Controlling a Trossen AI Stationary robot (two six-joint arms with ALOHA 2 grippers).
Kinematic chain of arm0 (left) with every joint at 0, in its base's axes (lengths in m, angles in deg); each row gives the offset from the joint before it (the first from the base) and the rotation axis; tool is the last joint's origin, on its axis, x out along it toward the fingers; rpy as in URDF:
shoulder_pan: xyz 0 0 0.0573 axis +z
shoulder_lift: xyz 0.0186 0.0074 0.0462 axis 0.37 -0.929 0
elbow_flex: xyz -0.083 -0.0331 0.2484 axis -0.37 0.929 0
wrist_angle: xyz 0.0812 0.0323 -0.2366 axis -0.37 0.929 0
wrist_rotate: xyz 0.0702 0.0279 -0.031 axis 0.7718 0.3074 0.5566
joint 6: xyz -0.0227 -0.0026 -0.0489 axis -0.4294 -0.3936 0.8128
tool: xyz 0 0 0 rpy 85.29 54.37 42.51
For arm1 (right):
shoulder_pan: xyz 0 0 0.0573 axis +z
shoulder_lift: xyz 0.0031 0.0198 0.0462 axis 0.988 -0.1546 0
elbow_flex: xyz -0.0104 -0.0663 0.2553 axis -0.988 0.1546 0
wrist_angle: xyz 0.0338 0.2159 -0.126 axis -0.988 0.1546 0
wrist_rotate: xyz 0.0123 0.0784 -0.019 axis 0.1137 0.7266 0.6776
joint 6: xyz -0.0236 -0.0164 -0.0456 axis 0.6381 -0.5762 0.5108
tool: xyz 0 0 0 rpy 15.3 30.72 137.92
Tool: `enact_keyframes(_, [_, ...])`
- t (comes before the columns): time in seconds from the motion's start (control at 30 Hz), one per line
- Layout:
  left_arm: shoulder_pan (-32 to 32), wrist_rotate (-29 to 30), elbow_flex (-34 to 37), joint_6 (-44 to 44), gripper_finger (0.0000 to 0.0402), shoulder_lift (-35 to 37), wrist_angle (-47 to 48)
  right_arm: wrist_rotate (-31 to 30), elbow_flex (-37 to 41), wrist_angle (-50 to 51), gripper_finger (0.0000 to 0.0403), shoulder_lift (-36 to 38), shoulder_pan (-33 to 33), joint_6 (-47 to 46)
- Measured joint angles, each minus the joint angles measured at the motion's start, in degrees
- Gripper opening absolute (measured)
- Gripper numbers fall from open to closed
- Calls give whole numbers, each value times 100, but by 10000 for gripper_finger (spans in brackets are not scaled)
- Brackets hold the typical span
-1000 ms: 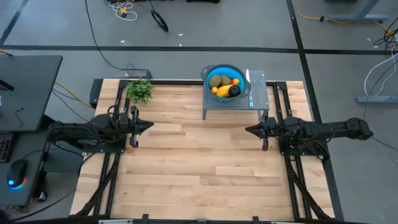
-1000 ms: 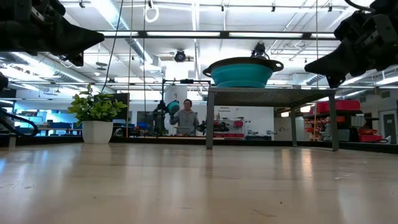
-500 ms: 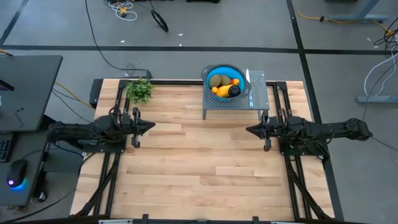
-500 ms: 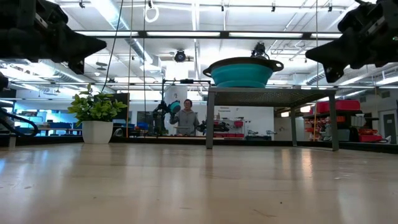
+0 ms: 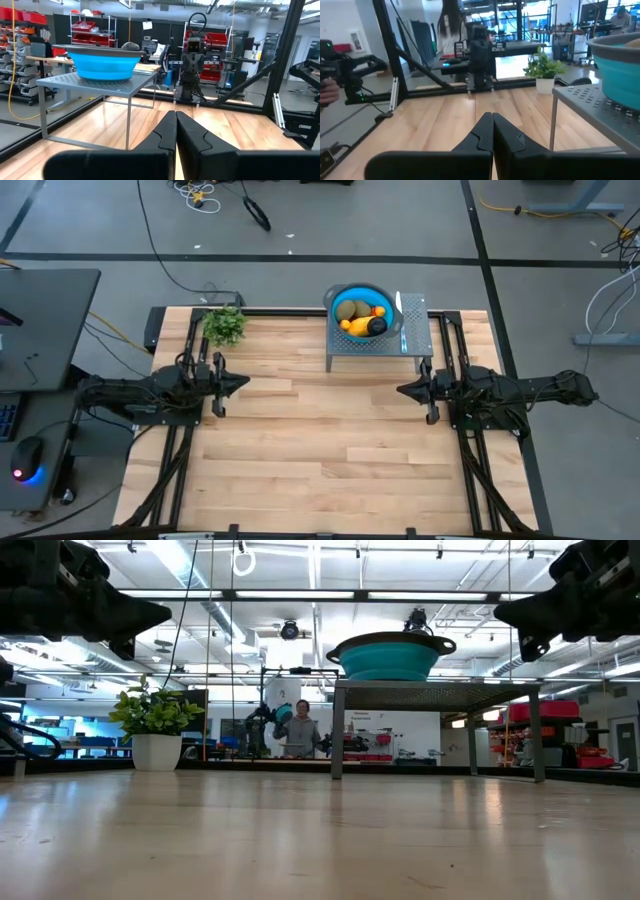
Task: Pick & Place Fruit
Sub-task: Return To Home Position
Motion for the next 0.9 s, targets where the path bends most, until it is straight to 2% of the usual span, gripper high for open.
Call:
enact_keyframes(0.13, [0,-2,0,20,9,0,28,3,-14,179,1,52,1,32])
enact_keyframes(0.33, [0,-21,3,49,28,0,159,49,-595,1488,1,525,1,138])
enact_keyframes(0.4, [0,-18,3,50,30,0,156,51,-612,1568,1,734,1,187])
enact_keyframes(0.7, [0,0,5,46,22,2,11,55,426,1042,1,1459,-1,226])
enact_keyframes(0.9, [0,0,5,48,22,-24,110,155,437,1008,1,1349,-26,356])
